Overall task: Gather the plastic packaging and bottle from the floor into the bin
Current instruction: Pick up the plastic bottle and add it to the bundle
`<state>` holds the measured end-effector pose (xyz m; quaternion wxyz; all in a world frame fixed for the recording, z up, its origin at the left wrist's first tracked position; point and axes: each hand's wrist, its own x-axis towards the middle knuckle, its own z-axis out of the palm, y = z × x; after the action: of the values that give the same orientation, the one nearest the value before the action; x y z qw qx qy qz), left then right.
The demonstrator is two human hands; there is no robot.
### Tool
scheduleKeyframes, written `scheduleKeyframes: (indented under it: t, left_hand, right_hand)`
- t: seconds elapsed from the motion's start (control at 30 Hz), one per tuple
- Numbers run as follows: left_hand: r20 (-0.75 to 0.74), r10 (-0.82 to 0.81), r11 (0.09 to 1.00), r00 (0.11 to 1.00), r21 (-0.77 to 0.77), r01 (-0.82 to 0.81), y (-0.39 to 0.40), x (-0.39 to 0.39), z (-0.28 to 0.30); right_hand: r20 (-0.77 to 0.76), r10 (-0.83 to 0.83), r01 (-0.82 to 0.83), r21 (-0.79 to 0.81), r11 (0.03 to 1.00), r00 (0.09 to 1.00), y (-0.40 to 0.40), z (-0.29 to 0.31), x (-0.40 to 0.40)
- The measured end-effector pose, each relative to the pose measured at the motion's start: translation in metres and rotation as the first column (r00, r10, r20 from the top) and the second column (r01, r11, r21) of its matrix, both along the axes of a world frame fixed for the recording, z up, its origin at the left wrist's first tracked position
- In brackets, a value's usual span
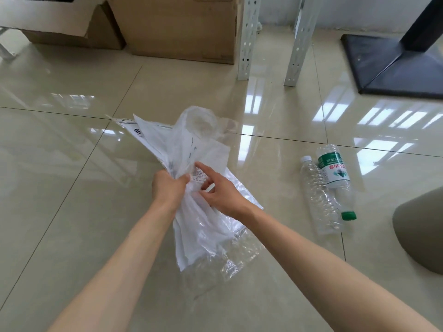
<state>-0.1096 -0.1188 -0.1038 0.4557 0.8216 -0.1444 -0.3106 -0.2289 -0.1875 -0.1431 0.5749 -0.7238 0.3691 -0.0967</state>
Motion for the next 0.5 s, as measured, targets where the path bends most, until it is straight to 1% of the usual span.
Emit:
scheduleKeyframes:
  t: [0.03,0.07,0.1,0.13,0.2,0.27,0.33,0.4,0.43,0.5]
  left_hand:
    - [0.021,-0.005,1.0,1.0,0.012,0.004,-0.002,-0.001,-0.003]
    - [0.035,-0.015,1.0,0.999,0.023,0.014,-0.004,-0.001,-0.005]
    - [0.047,-0.034,0.999,0.998,0.035,0.032,-0.006,-0.003,-0.006]
    - [0.06,-0.053,0.998,0.997,0.048,0.05,-0.01,-0.007,-0.005]
    - [0.097,-0.084,0.995,0.992,0.07,0.077,-0.018,-0.016,-0.001]
    - [0.14,-0.097,0.993,0.985,0.079,0.087,-0.025,-0.024,0.003]
    - [0.167,-0.117,0.992,0.979,0.067,0.107,-0.032,-0.032,0.002]
    - [0.176,-0.139,0.989,0.974,0.072,0.128,-0.038,-0.039,0.001]
    - [0.178,-0.15,0.987,0.973,0.074,0.139,-0.041,-0.043,0.001]
    - [0.173,-0.167,0.985,0.971,0.062,0.159,-0.045,-0.05,0.002]
  right_hand:
    - [-0.062,-0.005,0.001,-0.067,0.998,0.998,-0.003,-0.003,-0.01]
    - [-0.131,-0.046,0.029,-0.131,0.991,0.99,-0.007,-0.008,-0.021]
    - [-0.204,-0.13,0.09,-0.198,0.976,0.97,-0.013,-0.013,-0.037]
    - [-0.276,-0.246,0.164,-0.286,0.944,0.929,-0.021,-0.018,-0.053]
    - [-0.375,-0.488,0.277,-0.491,0.826,0.788,-0.039,-0.025,-0.093]
    - [-0.429,-0.642,0.314,-0.616,0.722,0.635,-0.056,-0.028,-0.131]
    - [-0.489,-0.715,0.308,-0.672,0.674,0.499,-0.069,-0.029,-0.162]
    - [-0.565,-0.724,0.296,-0.668,0.683,0.394,-0.076,-0.031,-0.181]
    - [-0.602,-0.711,0.282,-0.656,0.7,0.363,-0.077,-0.033,-0.186]
    - [-0.65,-0.679,0.23,-0.643,0.731,0.341,-0.073,-0.037,-0.187]
